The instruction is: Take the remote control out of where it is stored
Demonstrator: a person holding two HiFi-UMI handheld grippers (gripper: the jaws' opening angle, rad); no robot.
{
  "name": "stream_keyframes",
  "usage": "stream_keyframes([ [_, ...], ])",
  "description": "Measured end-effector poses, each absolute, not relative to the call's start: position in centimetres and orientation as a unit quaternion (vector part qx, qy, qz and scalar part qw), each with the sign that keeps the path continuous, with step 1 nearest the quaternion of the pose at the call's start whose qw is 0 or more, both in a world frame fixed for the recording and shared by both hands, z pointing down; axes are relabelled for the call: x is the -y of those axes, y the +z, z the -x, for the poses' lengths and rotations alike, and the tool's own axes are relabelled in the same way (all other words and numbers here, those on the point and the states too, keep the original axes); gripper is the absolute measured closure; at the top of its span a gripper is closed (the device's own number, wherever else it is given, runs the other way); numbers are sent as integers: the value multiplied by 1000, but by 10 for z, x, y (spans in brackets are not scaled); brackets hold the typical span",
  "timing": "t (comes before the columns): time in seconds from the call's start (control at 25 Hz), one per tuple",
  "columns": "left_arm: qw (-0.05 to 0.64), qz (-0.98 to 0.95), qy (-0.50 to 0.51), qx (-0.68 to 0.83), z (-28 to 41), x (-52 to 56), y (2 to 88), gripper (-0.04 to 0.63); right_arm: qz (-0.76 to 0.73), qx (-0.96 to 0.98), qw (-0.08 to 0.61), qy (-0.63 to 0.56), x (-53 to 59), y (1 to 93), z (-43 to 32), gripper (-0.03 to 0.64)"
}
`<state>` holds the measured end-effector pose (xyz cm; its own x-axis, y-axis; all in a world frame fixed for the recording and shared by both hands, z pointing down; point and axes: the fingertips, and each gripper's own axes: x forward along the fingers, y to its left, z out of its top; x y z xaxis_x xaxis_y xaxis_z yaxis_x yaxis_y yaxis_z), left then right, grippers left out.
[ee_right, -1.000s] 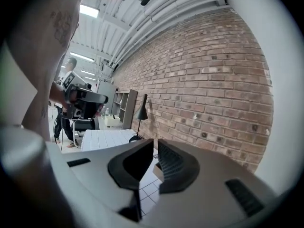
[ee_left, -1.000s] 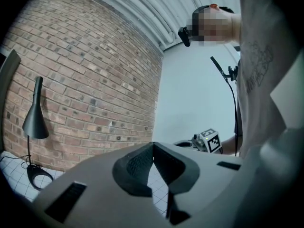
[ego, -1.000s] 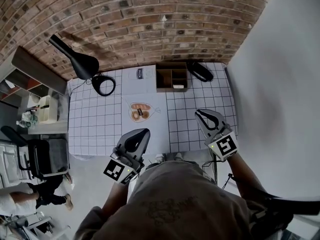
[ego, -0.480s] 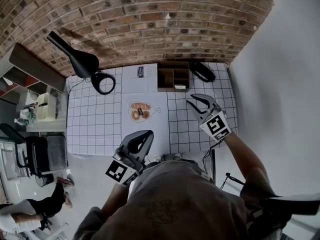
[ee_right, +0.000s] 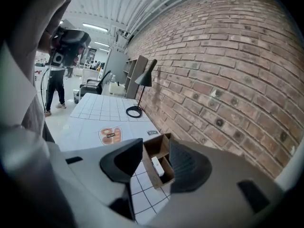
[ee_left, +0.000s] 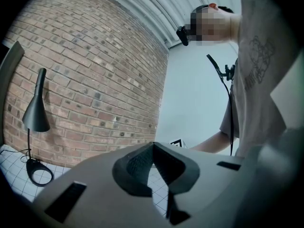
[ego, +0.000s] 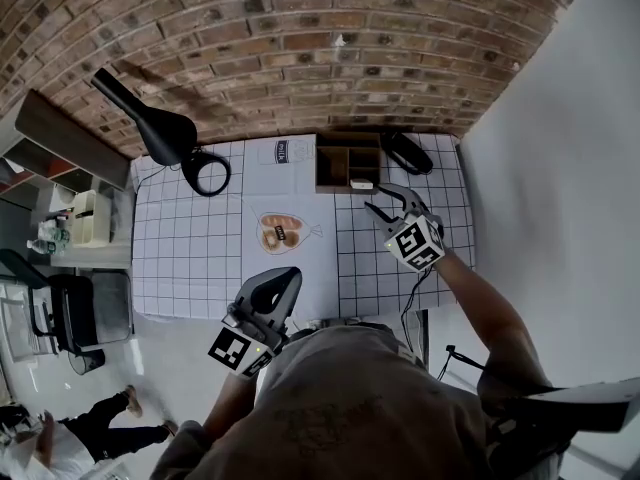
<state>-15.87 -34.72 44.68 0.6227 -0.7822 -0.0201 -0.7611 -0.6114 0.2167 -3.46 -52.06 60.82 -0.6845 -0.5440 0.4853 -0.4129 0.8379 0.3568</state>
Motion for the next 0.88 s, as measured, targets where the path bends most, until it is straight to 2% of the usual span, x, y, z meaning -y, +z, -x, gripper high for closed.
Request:
stream_keyframes([
  [0.44, 103, -894, -55, 432, 159, 354, 453, 591, -231, 900, 358, -91, 550, 662, 47, 374],
  [0.88, 124, -889, -48, 439, 158, 352, 464, 591, -171, 870, 441, -140, 567, 720, 60, 367],
])
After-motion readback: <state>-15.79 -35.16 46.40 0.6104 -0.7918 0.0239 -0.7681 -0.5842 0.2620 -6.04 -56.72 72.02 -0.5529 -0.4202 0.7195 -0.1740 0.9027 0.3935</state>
